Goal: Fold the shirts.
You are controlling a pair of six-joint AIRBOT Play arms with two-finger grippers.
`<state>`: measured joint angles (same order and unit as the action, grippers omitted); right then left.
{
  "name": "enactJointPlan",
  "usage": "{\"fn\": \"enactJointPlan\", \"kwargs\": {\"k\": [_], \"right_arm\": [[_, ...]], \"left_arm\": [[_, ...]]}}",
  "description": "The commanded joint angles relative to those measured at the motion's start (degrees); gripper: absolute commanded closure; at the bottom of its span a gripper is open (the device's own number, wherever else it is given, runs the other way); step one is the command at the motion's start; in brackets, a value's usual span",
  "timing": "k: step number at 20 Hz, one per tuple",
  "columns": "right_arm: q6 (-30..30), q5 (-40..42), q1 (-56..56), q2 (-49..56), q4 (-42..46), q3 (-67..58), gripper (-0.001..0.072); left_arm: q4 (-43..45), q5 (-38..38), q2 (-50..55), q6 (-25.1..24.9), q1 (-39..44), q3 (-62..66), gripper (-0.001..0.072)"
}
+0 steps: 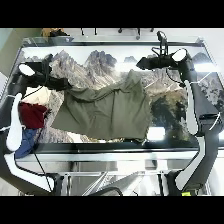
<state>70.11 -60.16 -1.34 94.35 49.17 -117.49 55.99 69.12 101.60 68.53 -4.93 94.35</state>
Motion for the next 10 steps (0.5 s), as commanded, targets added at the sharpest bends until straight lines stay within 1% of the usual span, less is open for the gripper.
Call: {"fn": "enactJointPlan", "kwargs": {"k": [1, 4, 6, 7, 8, 10], "right_arm": [[6.0, -9.5, 3.5, -0.1, 2.8, 0.0, 0.0281], [10.4, -24.2, 8.5, -3.9, 10.6, 3.3, 0.0283], [11.0, -29.7, 11.0, -7.3, 11.7, 10.4, 0.0293], [10.9, -30.2, 11.7, -9.5, 11.7, 15.3, 0.0378], [10.6, -29.7, 12.2, -12.2, 11.7, 21.3, 0.0400], [9.6, -26.6, 12.8, -17.8, 11.7, 34.2, 0.0390]], "left_arm": [[0.0, 10.3, 7.5, 0.1, -3.1, 8.5, 0.0014], [0.0, 19.4, 7.7, 0.5, -8.1, 14.8, 0.0014], [-0.1, 24.2, 7.6, 1.2, -11.8, 14.5, 0.0014], [-0.2, 24.7, 7.0, 1.6, -13.3, 12.3, 0.0014], [-0.2, 25.3, 6.3, 1.5, -14.8, 9.1, 0.0014], [-0.2, 25.3, 4.5, 0.8, -17.1, 1.4, 0.0015]]}}
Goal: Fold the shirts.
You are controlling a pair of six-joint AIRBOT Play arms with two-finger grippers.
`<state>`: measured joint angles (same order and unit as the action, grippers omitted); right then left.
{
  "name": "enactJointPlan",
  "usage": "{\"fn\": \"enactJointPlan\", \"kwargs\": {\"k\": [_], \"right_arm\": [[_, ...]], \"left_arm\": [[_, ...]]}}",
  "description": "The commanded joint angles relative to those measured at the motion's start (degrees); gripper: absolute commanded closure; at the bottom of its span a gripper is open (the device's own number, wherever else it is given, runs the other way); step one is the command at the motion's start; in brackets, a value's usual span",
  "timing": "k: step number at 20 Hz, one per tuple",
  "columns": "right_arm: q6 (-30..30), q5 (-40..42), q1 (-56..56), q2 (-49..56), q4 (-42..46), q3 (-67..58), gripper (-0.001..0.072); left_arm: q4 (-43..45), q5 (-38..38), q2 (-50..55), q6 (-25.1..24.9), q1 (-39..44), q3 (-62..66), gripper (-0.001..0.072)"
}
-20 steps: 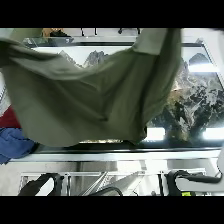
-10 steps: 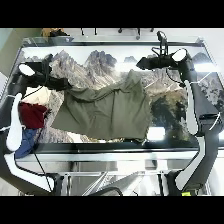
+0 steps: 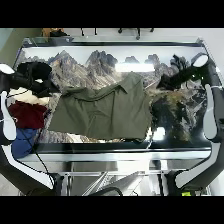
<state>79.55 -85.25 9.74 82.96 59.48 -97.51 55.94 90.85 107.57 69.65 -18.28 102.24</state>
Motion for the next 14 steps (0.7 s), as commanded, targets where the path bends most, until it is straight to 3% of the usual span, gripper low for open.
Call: {"fn": "enactJointPlan", "kwargs": {"k": [1, 4, 8, 14], "right_arm": [[-0.7, 0.8, 1.7, -9.1, 1.4, 20.3, 0.0389], [-1.5, 8.9, 1.6, -15.5, 0.3, 36.2, 0.0389], [-2.8, 12.0, 1.6, -19.0, -7.0, 51.3, 0.0388], [-6.8, 21.3, -2.2, -20.2, -18.5, 62.0, 0.0388]], "left_arm": [[-0.1, 3.2, -2.2, -0.9, -4.6, -9.9, 0.0015], [0.0, 2.4, -3.5, -1.7, -6.8, -17.2, 0.0015], [0.1, 1.9, -3.9, -2.6, -9.3, -22.2, 0.0015], [0.8, 0.7, -3.9, -2.8, -11.5, -22.8, 0.0015]]}}
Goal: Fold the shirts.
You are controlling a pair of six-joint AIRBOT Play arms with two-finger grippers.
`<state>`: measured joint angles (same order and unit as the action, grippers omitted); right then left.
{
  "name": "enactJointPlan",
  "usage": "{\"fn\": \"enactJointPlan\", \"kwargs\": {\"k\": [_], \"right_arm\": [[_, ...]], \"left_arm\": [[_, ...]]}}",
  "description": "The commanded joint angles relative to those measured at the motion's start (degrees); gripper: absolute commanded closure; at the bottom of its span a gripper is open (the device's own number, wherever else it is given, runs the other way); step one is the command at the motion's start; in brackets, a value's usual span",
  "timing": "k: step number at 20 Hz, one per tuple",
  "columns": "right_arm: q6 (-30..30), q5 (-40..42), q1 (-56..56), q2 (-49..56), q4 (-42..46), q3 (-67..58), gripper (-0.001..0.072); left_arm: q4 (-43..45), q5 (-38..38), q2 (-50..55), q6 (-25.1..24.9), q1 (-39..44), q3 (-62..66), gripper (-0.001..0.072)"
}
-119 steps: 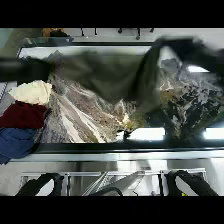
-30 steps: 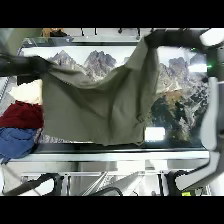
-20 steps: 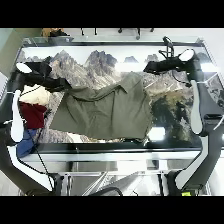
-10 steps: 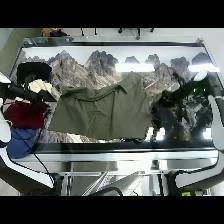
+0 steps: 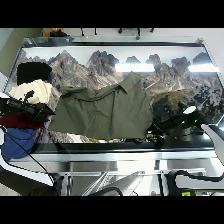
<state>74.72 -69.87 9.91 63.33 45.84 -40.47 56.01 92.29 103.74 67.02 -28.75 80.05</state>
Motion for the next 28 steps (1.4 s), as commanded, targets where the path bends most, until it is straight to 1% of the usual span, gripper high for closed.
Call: {"fn": "enactJointPlan", "kwargs": {"k": [1, 3, 5, 10, 14, 17, 18, 19, 20, 21, 22, 23, 24, 25, 26, 27, 28], "right_arm": [[-2.1, 7.9, -4.6, -0.5, -5.2, 5.2, 0.0388], [-2.1, 11.0, -8.2, -0.5, -6.3, 5.2, 0.0389], [-2.1, 11.5, -8.8, -0.6, -8.3, 5.2, 0.0389], [-2.3, 11.5, -8.8, -0.6, -8.7, 5.2, 0.0389], [-2.6, 11.6, -8.8, -0.6, -8.7, 5.2, 0.0389], [-2.8, 11.5, -8.8, -0.6, -8.7, 5.2, 0.0389], [-2.8, 11.3, -8.8, -0.6, -8.7, 5.2, 0.0389], [-2.8, 11.3, -8.8, -0.6, -8.7, 5.2, 0.0389], [-2.8, 10.9, -8.8, -0.6, -8.7, 5.2, 0.0389], [-2.8, 10.6, -8.8, -0.6, -8.7, 5.2, 0.0389], [-2.8, 10.3, -8.8, -0.6, -8.6, 5.2, 0.0389], [-2.8, 9.7, -8.8, -0.7, -8.6, 5.2, 0.0389], [-2.8, 9.2, -8.8, -1.0, -8.7, 5.2, 0.0390], [-2.8, 8.9, -8.8, -1.5, -8.7, 5.2, 0.0391], [-2.8, 8.9, -8.8, -2.0, -8.7, 5.2, 0.0391], [-2.8, 9.0, -8.8, -2.6, -8.7, 5.2, 0.0396], [-2.8, 9.0, -8.8, -3.1, -8.9, 5.2, 0.0436]], "left_arm": [[2.6, -1.3, 0.0, -0.1, -1.2, -0.6, 0.0015], [6.1, -2.6, 0.0, -0.1, -1.2, -0.6, 0.0015], [7.5, -4.0, 0.0, -0.1, -1.2, -0.6, 0.0015], [7.3, -8.3, 0.0, -0.7, 0.2, -0.6, 0.0016], [7.0, -8.3, 0.3, -3.5, 5.2, -0.6, 0.0015], [7.0, -5.6, 2.5, -3.6, 8.0, -0.6, 0.0017], [7.0, -3.4, 3.6, -3.6, 8.6, -0.6, 0.0101], [7.0, -1.4, 4.4, -3.7, 8.9, -0.6, 0.0204], [7.0, 0.5, 5.2, -3.8, 8.9, -0.6, 0.0258], [7.0, 1.6, 5.6, -3.8, 8.9, -0.6, 0.0258], [7.4, 1.9, 5.7, -3.8, 8.6, -0.6, 0.0319], [7.5, 1.8, 5.6, -3.8, 8.2, -0.6, 0.0470], [7.4, 1.8, 5.5, -3.8, 7.5, -0.6, 0.0603], [7.4, 1.8, 5.5, -3.8, 7.0, -0.6, 0.0664], [7.3, 1.8, 5.5, -3.5, 6.4, -0.6, 0.0691], [7.1, 1.7, 5.5, -3.3, 6.2, -0.6, 0.0691], [6.9, 1.7, 5.5, -3.1, 6.2, -0.6, 0.0691]]}}
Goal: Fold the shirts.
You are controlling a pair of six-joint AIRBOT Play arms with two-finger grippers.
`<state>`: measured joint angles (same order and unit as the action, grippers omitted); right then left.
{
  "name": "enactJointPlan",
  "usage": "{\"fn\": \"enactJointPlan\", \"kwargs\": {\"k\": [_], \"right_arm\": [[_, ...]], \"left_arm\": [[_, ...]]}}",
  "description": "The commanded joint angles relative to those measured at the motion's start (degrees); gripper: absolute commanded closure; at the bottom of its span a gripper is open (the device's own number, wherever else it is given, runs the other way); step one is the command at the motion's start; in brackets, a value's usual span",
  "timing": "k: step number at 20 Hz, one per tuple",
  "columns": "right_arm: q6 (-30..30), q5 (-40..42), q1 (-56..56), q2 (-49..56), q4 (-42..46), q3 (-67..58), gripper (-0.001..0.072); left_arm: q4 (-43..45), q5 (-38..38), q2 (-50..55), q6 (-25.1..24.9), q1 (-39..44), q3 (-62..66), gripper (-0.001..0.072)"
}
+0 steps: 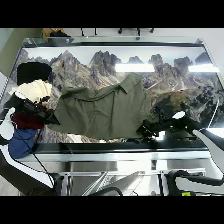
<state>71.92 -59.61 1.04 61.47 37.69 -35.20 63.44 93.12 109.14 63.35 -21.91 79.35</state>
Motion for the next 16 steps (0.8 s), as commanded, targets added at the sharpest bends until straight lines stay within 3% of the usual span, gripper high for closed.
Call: {"fn": "enactJointPlan", "kwargs": {"k": [1, 9, 11, 16], "right_arm": [[0.0, -0.8, 0.0, -1.6, -0.7, -0.1, 0.0494], [-0.2, -4.3, 0.1, -4.8, -0.9, -0.1, 0.0491], [-1.2, -3.6, 0.1, -6.7, -0.9, -0.1, 0.0666], [-1.9, -3.7, 0.1, -7.1, -0.8, -0.1, 0.0687]], "left_arm": [[-0.5, 0.7, 0.1, 0.6, -0.6, 0.1, 0.0691], [-0.5, -1.2, -2.9, 0.6, 1.6, 0.1, 0.0691], [-0.5, -3.0, -5.5, 0.6, 1.6, 0.1, 0.0691], [-0.6, -2.4, -7.7, 0.6, 1.6, 0.0, 0.0691]]}}
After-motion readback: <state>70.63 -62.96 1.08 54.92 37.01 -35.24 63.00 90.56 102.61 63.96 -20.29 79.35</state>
